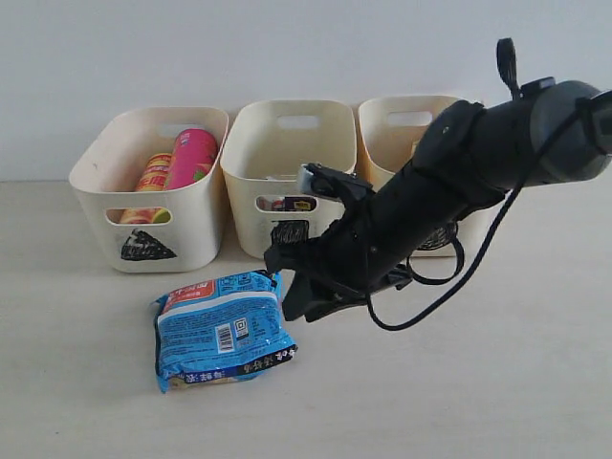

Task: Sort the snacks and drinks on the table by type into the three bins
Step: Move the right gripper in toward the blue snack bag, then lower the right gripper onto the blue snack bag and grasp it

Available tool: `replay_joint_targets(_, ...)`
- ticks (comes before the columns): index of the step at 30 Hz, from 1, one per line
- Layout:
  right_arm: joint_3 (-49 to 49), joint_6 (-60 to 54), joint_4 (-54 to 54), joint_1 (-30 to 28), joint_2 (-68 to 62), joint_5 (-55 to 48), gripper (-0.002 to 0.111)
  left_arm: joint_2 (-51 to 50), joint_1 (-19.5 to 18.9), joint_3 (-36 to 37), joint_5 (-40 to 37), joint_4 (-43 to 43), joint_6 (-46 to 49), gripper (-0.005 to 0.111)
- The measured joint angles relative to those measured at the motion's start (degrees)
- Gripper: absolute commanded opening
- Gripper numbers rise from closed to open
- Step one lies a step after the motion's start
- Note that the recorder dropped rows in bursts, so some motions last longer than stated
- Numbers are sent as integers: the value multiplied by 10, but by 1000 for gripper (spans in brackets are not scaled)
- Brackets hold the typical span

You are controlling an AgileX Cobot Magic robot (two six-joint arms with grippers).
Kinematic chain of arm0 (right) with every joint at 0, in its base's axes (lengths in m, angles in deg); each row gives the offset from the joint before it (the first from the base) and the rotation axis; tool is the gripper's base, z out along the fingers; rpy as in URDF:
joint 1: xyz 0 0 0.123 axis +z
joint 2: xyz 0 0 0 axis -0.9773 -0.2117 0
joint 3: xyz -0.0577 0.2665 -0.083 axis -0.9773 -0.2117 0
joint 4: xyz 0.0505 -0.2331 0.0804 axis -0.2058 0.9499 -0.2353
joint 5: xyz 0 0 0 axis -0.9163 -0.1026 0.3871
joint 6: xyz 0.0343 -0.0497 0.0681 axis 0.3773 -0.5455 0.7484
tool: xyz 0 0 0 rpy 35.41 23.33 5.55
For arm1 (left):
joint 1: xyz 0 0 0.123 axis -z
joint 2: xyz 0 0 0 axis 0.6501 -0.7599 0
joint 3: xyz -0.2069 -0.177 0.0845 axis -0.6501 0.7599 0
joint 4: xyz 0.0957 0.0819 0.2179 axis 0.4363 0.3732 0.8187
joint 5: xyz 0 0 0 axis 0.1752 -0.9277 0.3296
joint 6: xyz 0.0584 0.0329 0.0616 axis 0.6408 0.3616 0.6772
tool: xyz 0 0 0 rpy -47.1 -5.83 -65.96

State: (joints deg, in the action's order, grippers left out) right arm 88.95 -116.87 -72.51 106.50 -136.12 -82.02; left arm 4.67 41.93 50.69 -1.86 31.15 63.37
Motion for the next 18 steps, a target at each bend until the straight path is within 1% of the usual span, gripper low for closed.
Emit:
replay_joint_targets(1, 4, -8, -16, -4, -2, -4, 57, 0, 0, 7, 3, 0, 0, 4)
replay_joint_targets(2, 10, -25, -47, -13, -7, -13, 59, 0, 0, 15, 7, 0, 0, 4)
replay_joint_targets(7, 32, -84, -176, -50, -42, -71, 61, 36, 0, 65, 34, 0, 0, 4)
replay_joint_targets(8, 35, -90, -190, -54, -52, -79, 64, 40, 0, 73, 37, 0, 0, 4)
replay_joint_targets(10, 40, -96, -207, -55, -71, -85, 74, 43, -1, 83, 37, 0, 0, 4)
replay_joint_targets(11, 42, -96, -214, -55, -80, -88, 77, 45, -1, 84, 36, 0, 0, 4)
replay_joint_targets(16, 42, -108, -231, -55, -108, -80, 78, 46, -5, 85, 30, 2, 0, 4)
replay_joint_targets(18, 42, -113, -239, -55, -117, -70, 78, 46, -19, 85, 30, 2, 0, 4)
